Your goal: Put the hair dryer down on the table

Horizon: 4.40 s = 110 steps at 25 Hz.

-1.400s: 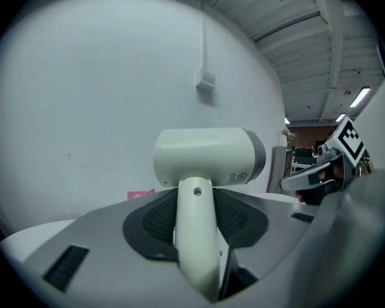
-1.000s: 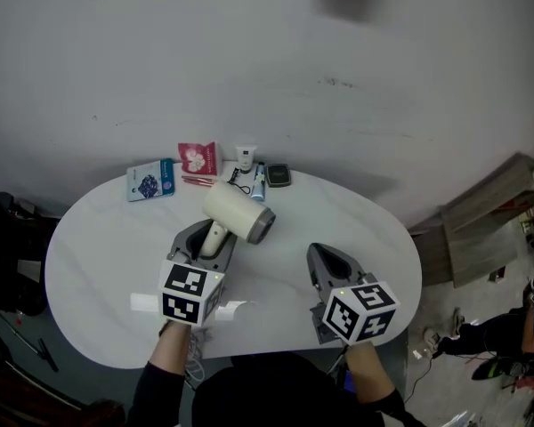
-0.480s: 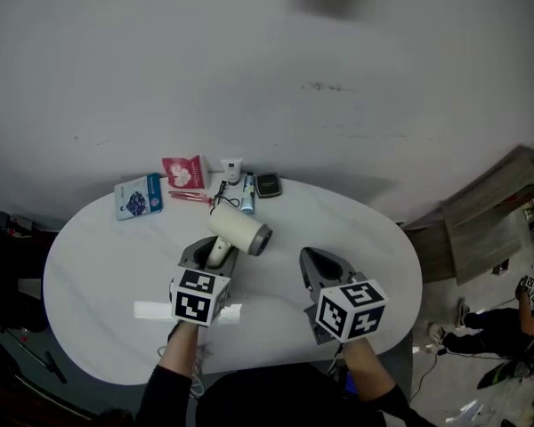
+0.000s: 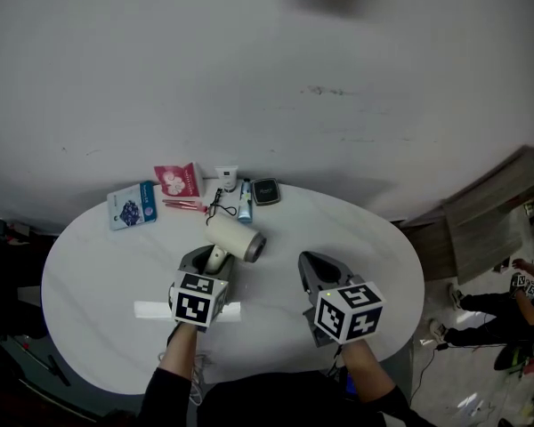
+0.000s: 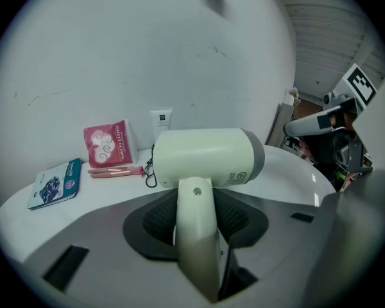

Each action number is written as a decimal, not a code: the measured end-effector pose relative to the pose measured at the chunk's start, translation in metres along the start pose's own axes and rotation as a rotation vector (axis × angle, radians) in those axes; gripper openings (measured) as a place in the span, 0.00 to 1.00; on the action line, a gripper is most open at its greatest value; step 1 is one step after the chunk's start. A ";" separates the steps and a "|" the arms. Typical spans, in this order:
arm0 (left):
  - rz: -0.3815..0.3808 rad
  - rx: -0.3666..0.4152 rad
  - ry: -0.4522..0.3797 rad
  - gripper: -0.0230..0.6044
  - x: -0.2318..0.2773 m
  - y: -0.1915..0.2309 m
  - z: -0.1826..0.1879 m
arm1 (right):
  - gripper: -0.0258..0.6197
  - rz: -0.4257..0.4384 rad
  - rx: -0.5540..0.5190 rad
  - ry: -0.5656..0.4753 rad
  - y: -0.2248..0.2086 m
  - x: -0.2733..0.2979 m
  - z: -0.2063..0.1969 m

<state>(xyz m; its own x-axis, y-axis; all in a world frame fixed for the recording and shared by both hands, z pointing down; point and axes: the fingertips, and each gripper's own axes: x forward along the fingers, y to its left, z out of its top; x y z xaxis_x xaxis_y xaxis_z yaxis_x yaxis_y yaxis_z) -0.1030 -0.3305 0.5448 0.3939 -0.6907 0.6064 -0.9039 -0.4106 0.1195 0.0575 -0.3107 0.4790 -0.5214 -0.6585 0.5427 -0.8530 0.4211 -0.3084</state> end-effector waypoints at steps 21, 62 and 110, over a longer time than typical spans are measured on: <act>0.003 0.024 0.097 0.31 0.032 0.005 -0.019 | 0.05 -0.006 0.012 0.083 -0.015 0.029 -0.012; -0.094 -0.059 0.062 0.37 0.033 0.000 -0.013 | 0.05 -0.018 -0.003 0.107 -0.005 0.026 -0.015; -0.060 -0.293 -0.378 0.05 -0.176 0.001 -0.005 | 0.05 0.108 -0.172 -0.018 0.100 -0.048 -0.044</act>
<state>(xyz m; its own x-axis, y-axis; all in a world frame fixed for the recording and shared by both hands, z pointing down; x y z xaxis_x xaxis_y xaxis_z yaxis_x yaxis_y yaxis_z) -0.1742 -0.2064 0.4423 0.4308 -0.8612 0.2697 -0.8651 -0.3089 0.3953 -0.0020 -0.2098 0.4564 -0.6115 -0.6142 0.4988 -0.7759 0.5892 -0.2256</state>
